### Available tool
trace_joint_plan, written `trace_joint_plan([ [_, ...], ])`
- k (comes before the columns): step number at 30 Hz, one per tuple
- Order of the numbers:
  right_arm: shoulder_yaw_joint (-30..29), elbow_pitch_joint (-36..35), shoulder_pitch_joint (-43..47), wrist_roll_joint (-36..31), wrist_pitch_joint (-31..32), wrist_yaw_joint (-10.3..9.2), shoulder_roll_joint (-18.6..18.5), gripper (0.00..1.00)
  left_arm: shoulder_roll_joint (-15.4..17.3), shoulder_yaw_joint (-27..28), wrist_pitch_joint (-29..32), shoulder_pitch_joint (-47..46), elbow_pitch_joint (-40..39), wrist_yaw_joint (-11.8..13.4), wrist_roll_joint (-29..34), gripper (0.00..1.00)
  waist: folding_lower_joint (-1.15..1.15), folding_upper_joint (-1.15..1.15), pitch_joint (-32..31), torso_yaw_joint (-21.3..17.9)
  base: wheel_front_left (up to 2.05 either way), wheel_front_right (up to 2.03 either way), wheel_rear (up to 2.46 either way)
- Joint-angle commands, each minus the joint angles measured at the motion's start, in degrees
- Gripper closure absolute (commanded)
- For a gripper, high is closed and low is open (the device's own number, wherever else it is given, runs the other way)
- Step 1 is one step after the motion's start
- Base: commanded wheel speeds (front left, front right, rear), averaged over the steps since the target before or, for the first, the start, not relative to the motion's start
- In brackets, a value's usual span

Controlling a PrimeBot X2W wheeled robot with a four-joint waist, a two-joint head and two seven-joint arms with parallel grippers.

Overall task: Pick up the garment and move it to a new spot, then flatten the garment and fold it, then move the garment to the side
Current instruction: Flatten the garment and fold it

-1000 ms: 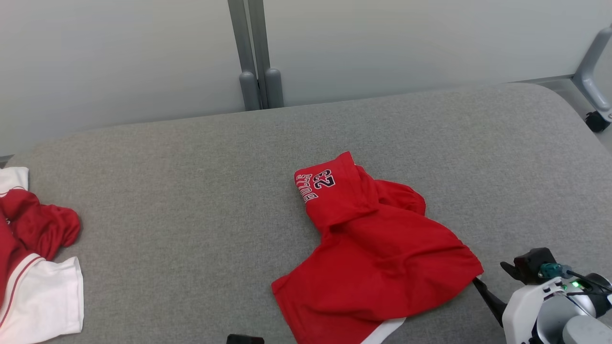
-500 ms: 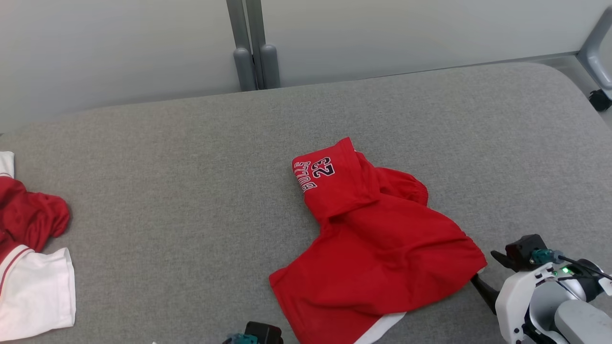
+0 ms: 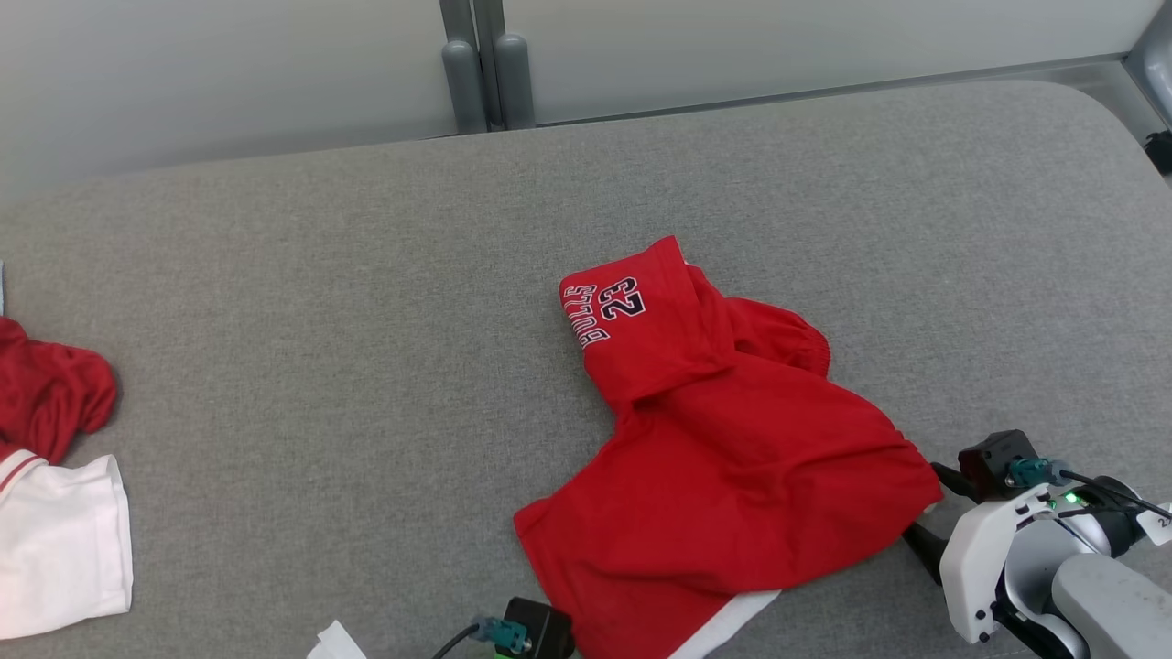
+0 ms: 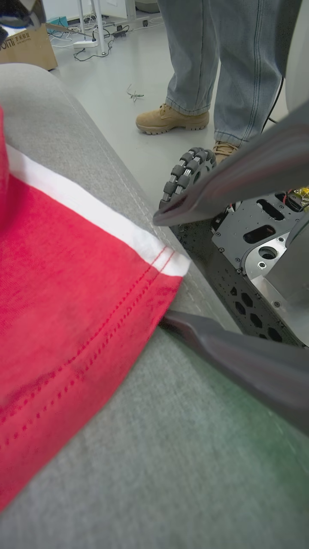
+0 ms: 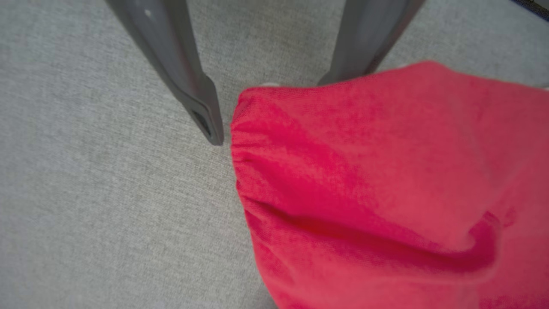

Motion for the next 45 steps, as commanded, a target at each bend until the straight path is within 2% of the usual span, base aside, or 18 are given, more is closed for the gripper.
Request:
trace_joint_plan([
  [1, 0.33, 0.21, -0.6, 0.71, -0.44, -0.09, -0.34, 0.0, -0.09, -0.41, -0.19, -1.27, 1.71, 0.17, -0.96, 0.0, 0.0, 0.0, 0.24, -0.12, 0.0, 0.0, 0.0],
  [3, 0.82, 0.33, -0.9, 1.3, -0.55, -0.08, -0.41, 0.0, -0.08, -1.0, -1.0, -2.09, 2.58, 0.29, -1.58, 0.0, 0.0, 0.0, 0.56, -0.27, 0.0, 0.0, 0.0],
  [5, 1.23, 0.4, -1.15, 1.59, -0.68, -0.08, -0.58, 0.0, -0.07, -1.44, -1.7, -2.92, 3.55, 0.48, -2.24, 0.3, 0.0, 0.0, 0.77, -0.38, 0.0, 0.0, 0.0],
  [8, 1.8, 0.56, -1.31, 2.11, -0.92, -0.09, -0.64, 0.0, -0.07, -2.26, -3.06, -3.87, 4.71, 0.51, -3.07, 0.63, 0.0, 0.0, 0.91, -0.54, 0.0, 0.0, 0.0],
  [9, 2.05, 0.61, -1.34, 2.37, -1.07, -0.09, -0.64, 0.0, -0.07, -2.62, -3.71, -4.15, 5.1, 0.49, -3.29, 0.91, 0.0, 0.0, 0.89, -0.6, 0.0, 0.0, 0.0],
  [10, 2.24, 0.65, -1.41, 2.51, -1.19, -0.09, -0.68, 0.0, -0.07, -2.85, -4.17, -4.39, 5.46, 0.48, -3.56, 1.0, 0.0, 0.0, 0.9, -0.63, 0.0, 0.0, 0.0],
  [11, 2.5, 0.63, -1.59, 2.66, -1.36, -0.09, -0.66, 0.0, -0.04, -3.18, -4.57, -4.68, 5.84, 0.44, -3.81, 1.0, 0.0, 0.0, 0.93, -0.64, 0.0, 0.0, 0.0],
  [12, 2.76, 0.58, -1.72, 2.97, -1.46, -0.08, -0.56, 0.1, -0.05, -3.47, -4.86, -4.94, 6.09, 0.42, -3.93, 1.0, 0.0, 0.0, 0.93, -0.62, 0.0, 0.0, 0.0],
  [13, 3.19, 0.49, -1.82, 3.34, -1.5, -0.08, -0.38, 0.51, -0.05, -3.74, -5.34, -5.21, 6.35, 0.37, -4.31, 1.0, 0.0, 0.0, 0.9, -0.55, 0.0, 0.0, 0.0],
  [14, 3.5, 0.44, -1.89, 3.69, -1.49, -0.08, -0.27, 0.64, -0.04, -3.86, -5.69, -5.43, 6.53, 0.34, -4.54, 1.0, 0.0, 0.0, 0.84, -0.49, 0.0, 0.0, 0.0],
  [15, 3.88, 0.41, -2.06, 4.34, -1.55, -0.08, -0.19, 0.9, -0.03, -3.98, -6.2, -5.76, 6.78, 0.31, -4.91, 1.0, 0.0, 0.0, 0.77, -0.41, 0.0, 0.0, 0.0],
  [16, 4.11, 0.5, -2.09, 4.95, -1.51, -0.09, -0.19, 1.0, -0.02, -3.94, -6.74, -5.95, 6.87, 0.3, -5.19, 1.0, 0.0, 0.0, 0.68, -0.3, 0.0, 0.0, 0.0],
  [22, 4.82, -0.37, -2.0, 9.07, -2.07, -0.08, -0.37, 1.0, 0.16, -2.03, -10.22, -5.9, 6.25, 0.26, -8.85, 1.0, 0.0, 0.0, -0.71, 0.37, 0.0, 0.0, 0.0],
  [26, 2.25, -6.38, -0.57, 15.83, -2.94, -0.08, -2.17, 1.0, 0.21, -0.21, -11.49, -2.22, -3.01, -0.33, -15.61, 1.0, 0.0, 0.0, -2.36, 0.57, 0.0, 0.0, 0.0],
  [30, -2.45, -17.76, 1.91, 24.08, -1.69, -0.08, -6.66, 1.0, 6.03, 1.07, -10.03, 0.32, -20.08, -0.37, -22.74, 1.0, 0.0, 0.0, -3.76, 0.45, 0.0, 0.0, 0.0],
  [36, -12.3, -34.7, 5.93, 30.45, 0.26, -0.06, -13.79, 1.0, 13.83, 7.64, -9.77, 2.47, -43.36, 0.9, -26.06, 1.0, 0.0, 0.0, -3.55, -0.96, 0.0, 0.0, 0.0],
  [40, -18.42, -43.61, 5.39, 33.27, 2.89, -0.07, -15.99, 1.0, 17.08, 11.08, -6.87, -1.02, -53.29, 3.61, -26.15, 1.0, 0.0, 0.0, -0.91, -2.07, 0.0, 0.0, 0.0],
  [45, -22.78, -47.14, -0.93, 33.62, 10.12, -0.06, -16.46, 1.0, 20.21, 16.2, -1.69, -11.16, -55.77, 7.06, -26.19, 1.0, 0.0, 0.0, 5.08, -2.58, 0.0, 0.0, 0.0],
])
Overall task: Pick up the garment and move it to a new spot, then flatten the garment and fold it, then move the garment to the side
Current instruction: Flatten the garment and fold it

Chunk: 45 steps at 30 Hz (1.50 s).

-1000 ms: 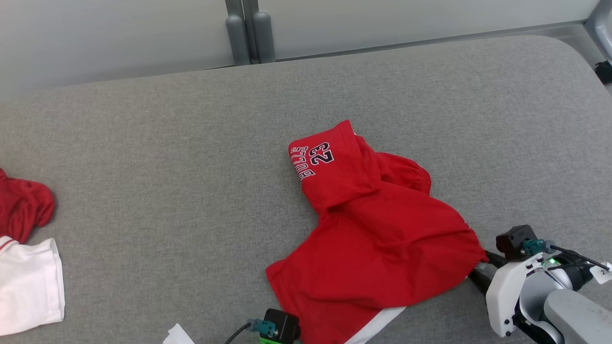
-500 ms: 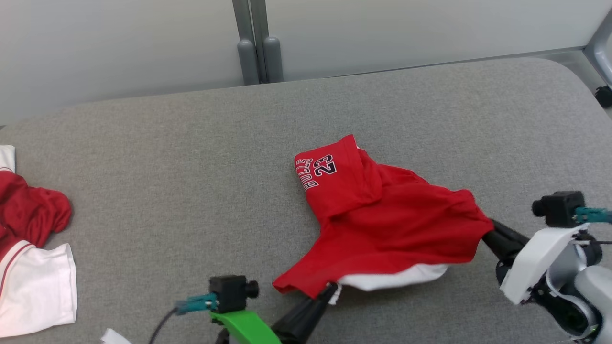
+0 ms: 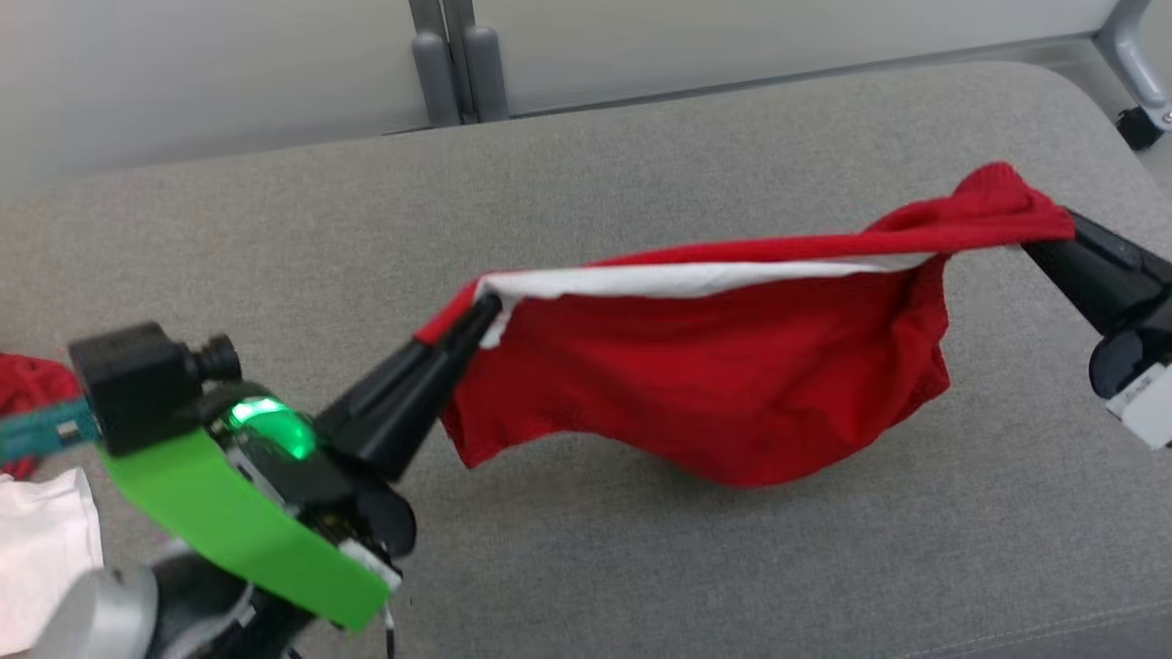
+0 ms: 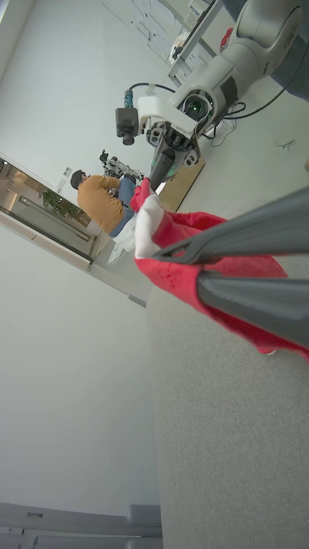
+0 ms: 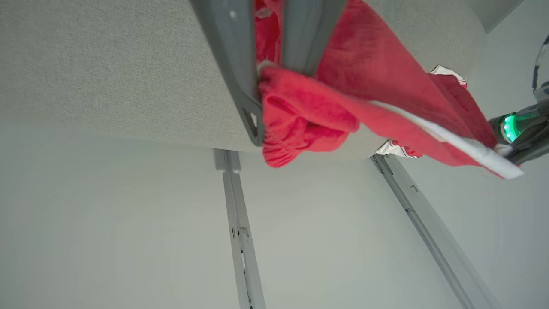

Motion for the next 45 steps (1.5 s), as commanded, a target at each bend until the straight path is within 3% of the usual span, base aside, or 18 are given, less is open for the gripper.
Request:
trace_joint_plan([
  [1, -0.2, 0.62, -3.22, 0.34, 2.86, -0.04, 1.3, 1.0, 1.08, 1.48, 1.69, -4.9, 1.39, 0.82, -0.58, 1.0, 0.0, 0.0, 6.09, -0.68, 0.0, 0.0, 0.0],
  [5, -0.03, 5.87, -14.52, -0.64, 11.31, -0.04, 5.88, 1.0, 3.05, 3.68, 6.38, -18.35, 9.16, 2.11, 1.2, 1.0, 0.0, 0.0, 13.35, -0.17, 0.0, 0.0, 0.0],
  [9, -0.3, 16.57, -30.19, -9.03, 16.69, -0.04, 15.4, 1.0, 2.04, 3.69, 8.31, -33.62, 20.9, 1.85, 4.07, 1.0, 0.0, 0.0, 19.99, 0.22, 0.0, 0.0, 0.0],
  [12, -3.25, 26.74, -42.47, -20.38, 15.6, -0.06, 23.75, 1.0, 0.35, 3.64, 5.79, -44.9, 30.16, 0.25, 7.55, 1.0, 0.0, 0.0, 23.36, 0.55, 0.0, 0.0, 0.0],
  [17, -9.36, 42.45, -57.2, -35.81, 7.89, -0.07, 36.83, 1.0, -3.9, 3.34, -5.65, -59.26, 47.3, -4.24, 13.39, 1.0, 0.0, 0.0, 25.45, 0.67, 0.0, 0.0, 0.0],
  [22, -9.58, 52.22, -59.37, -41.66, 3.0, -0.07, 41.92, 1.0, -5.23, -0.36, -13.85, -63.0, 59.96, -6.48, 17.73, 1.0, 0.0, 0.0, 26.24, 0.59, 0.0, 0.0, 0.0],
  [25, -6.09, 55.14, -54.82, -41.47, 2.47, -0.07, 41.11, 1.0, -5.59, -2.42, -16.93, -58.85, 63.9, -7.0, 16.45, 1.0, 0.0, 0.0, 25.72, 0.9, 0.0, 0.0, 0.0],
  [29, 0.8, 55.67, -44.22, -36.18, 5.37, -0.07, 37.61, 1.0, -5.41, -8.08, -19.05, -47.62, 64.06, -7.08, 13.12, 1.0, 0.0, 0.0, 23.58, 2.04, 0.0, 0.0, 0.0],
  [34, 9.86, 48.43, -26.43, -23.88, 13.91, -0.08, 29.32, 1.0, -2.76, -13.95, -20.91, -30.57, 60.64, -7.1, 8.16, 1.0, 0.0, 0.0, 18.57, 3.84, 0.0, 0.0, 0.0],
  [38, 10.6, 39.24, -14.63, -14.0, 16.69, -0.13, 22.22, 1.0, -0.46, -15.89, -23.06, -18.52, 57.79, -6.69, 7.2, 1.0, 0.0, 0.0, 13.7, 4.91, 0.0, 0.0, 0.0],
  [45, 9.72, 28.71, 2.1, -6.26, 14.77, -0.12, 16.33, 1.0, 2.36, -16.09, -23.57, -3.42, 48.02, -3.35, 3.34, 1.0, 0.0, 0.0, 6.2, 6.5, 0.0, 0.0, 0.0],
])
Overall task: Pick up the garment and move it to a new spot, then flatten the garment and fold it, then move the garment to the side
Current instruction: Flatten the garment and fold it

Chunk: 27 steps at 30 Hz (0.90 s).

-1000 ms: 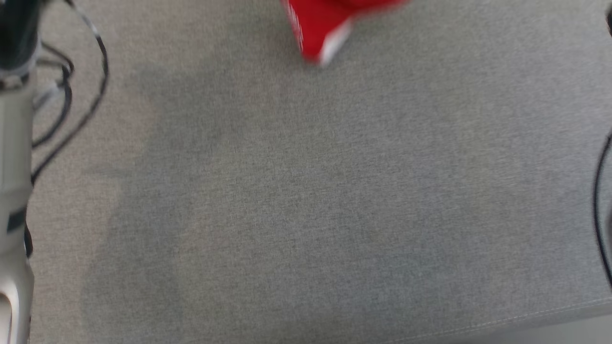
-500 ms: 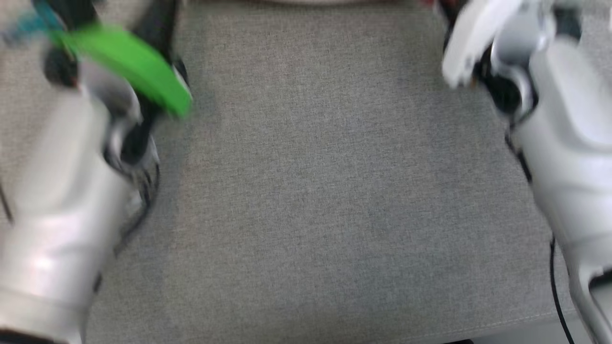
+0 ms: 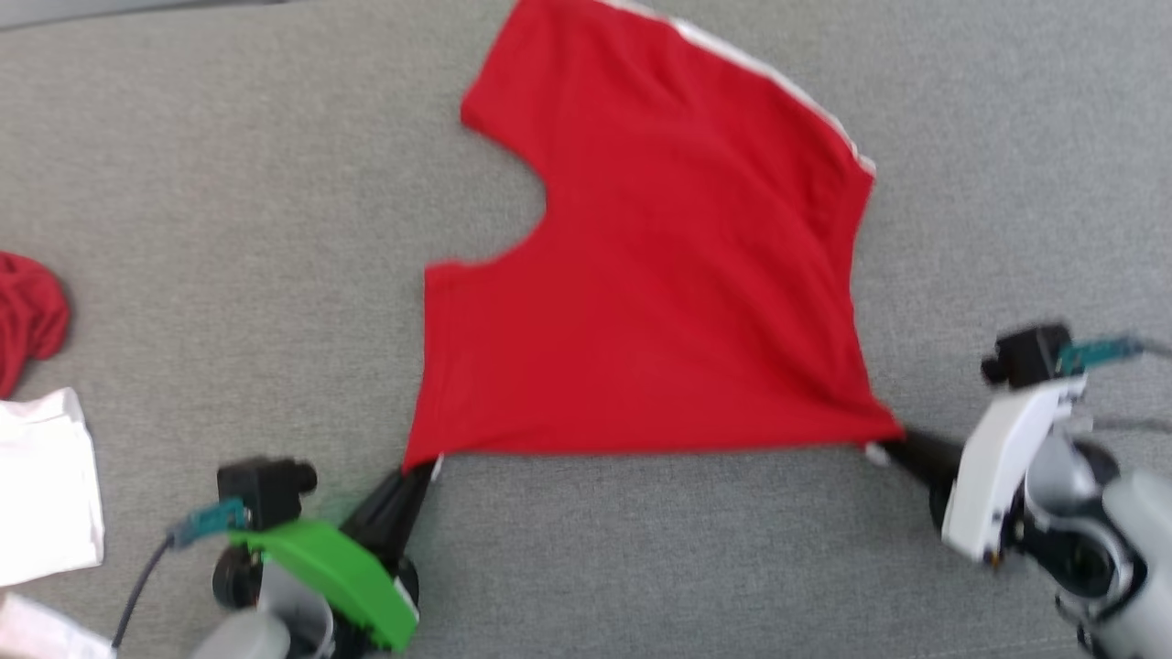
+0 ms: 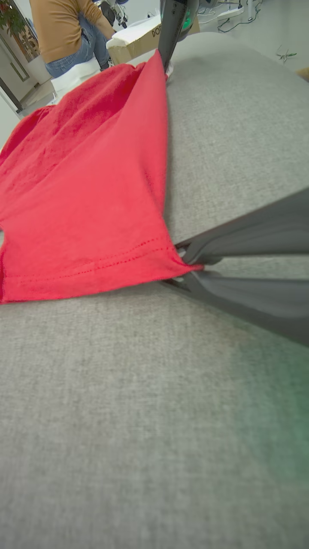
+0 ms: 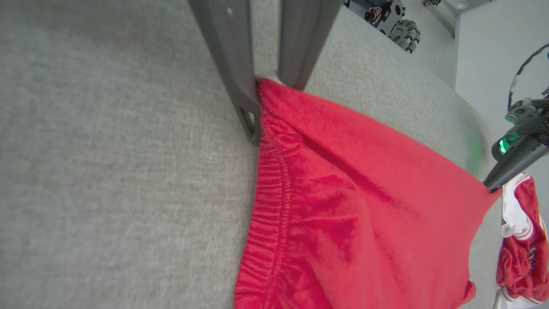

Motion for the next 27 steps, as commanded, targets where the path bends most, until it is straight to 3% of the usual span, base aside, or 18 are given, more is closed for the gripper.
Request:
trace_joint_plan([
  [1, 0.92, -1.14, 4.73, 0.66, -0.13, -0.2, -1.08, 1.0, 1.8, 0.7, -0.37, 3.46, -1.82, 1.74, -1.16, 1.0, 0.0, 0.0, -6.69, 2.64, 0.0, 0.0, 0.0],
  [6, 1.14, -9.41, 16.35, 4.41, -2.85, -0.18, -1.26, 1.0, 6.45, 4.22, -1.64, 14.36, -13.95, 7.04, -4.79, 1.0, 0.0, 0.0, -8.43, 2.07, 0.0, 0.0, 0.0],
  [12, -1.92, -14.19, 18.14, 10.26, -2.74, -0.17, 1.89, 1.0, 12.84, 8.44, 0.13, 18.44, -24.2, 10.27, -7.26, 1.0, 0.0, 0.0, -6.48, -0.81, 0.0, 0.0, 0.0],
  [17, -3.78, -14.75, 14.76, 12.52, 0.05, -0.17, 4.01, 1.0, 16.75, 10.73, 4.0, 14.6, -30.16, 10.98, -8.23, 1.0, 0.0, 0.0, -4.17, -2.64, 0.0, 0.0, 0.0],
  [27, -6.27, -14.79, 5.79, 13.38, 13.73, -0.15, 7.2, 1.0, 23.1, 10.71, 21.36, -4.38, -31.6, 9.41, -9.49, 1.0, 0.0, 0.0, 3.12, -5.29, 0.0, 0.0, 0.0],
])
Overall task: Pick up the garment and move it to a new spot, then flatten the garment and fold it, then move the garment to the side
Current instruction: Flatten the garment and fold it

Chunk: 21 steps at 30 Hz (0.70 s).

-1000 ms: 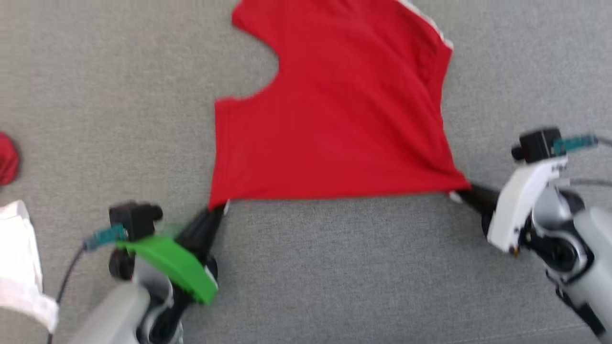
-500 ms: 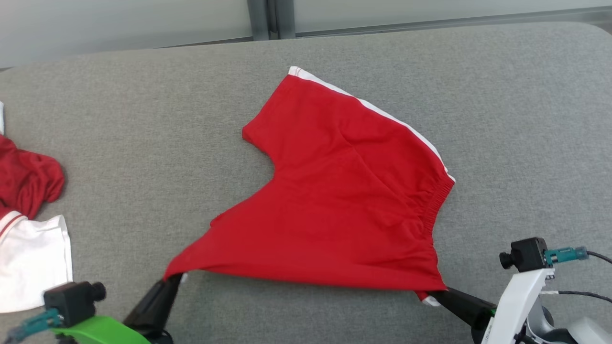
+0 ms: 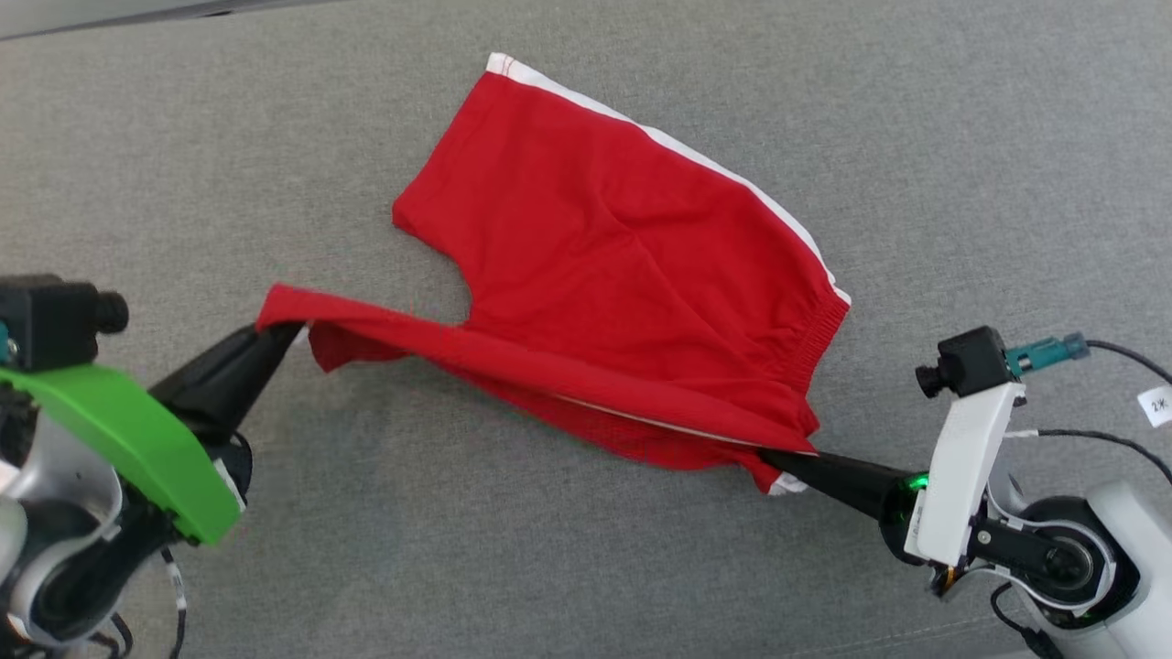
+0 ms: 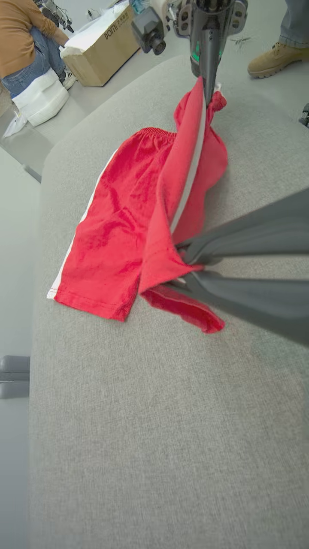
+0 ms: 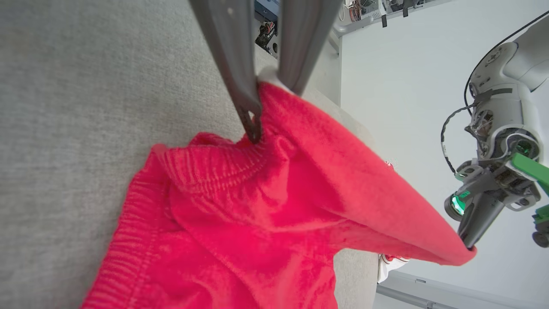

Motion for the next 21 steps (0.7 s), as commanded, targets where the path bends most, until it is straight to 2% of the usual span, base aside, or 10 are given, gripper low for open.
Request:
trace_joint_plan([
  [1, -1.0, -0.49, -1.45, 0.13, 1.65, -0.08, 0.27, 1.0, 0.64, 0.04, 1.98, -3.25, 0.81, -0.39, -0.45, 1.0, 0.0, 0.0, 3.45, -2.13, 0.0, 0.0, 0.0],
  [4, -3.28, -1.89, -3.41, 1.21, 5.64, -0.07, 1.14, 1.0, 0.58, -0.31, 6.69, -9.86, 2.51, -0.62, -1.05, 1.0, 0.0, 0.0, 5.04, -3.03, 0.0, 0.0, 0.0],
  [10, -7.77, -2.56, -7.07, 0.48, 11.9, -0.07, 4.49, 1.0, -1.53, -2.34, 14.48, -21.51, 7.28, -1.23, -0.73, 1.0, 0.0, 0.0, 8.03, -4.82, 0.0, 0.0, 0.0],
  [16, -12.49, -0.82, -11.25, -2.63, 16.49, -0.07, 10.7, 1.0, -4.42, -5.29, 20.25, -31.85, 13.62, -2.06, 1.66, 1.0, 0.0, 0.0, 10.91, -6.08, 0.0, 0.0, 0.0],
  [21, -16.02, -0.26, -14.05, -6.03, 19.5, -0.07, 16.08, 1.0, -6.72, -6.97, 22.66, -38.04, 19.48, -2.54, 3.26, 1.0, 0.0, 0.0, 12.71, -6.82, 0.0, 0.0, 0.0],
])
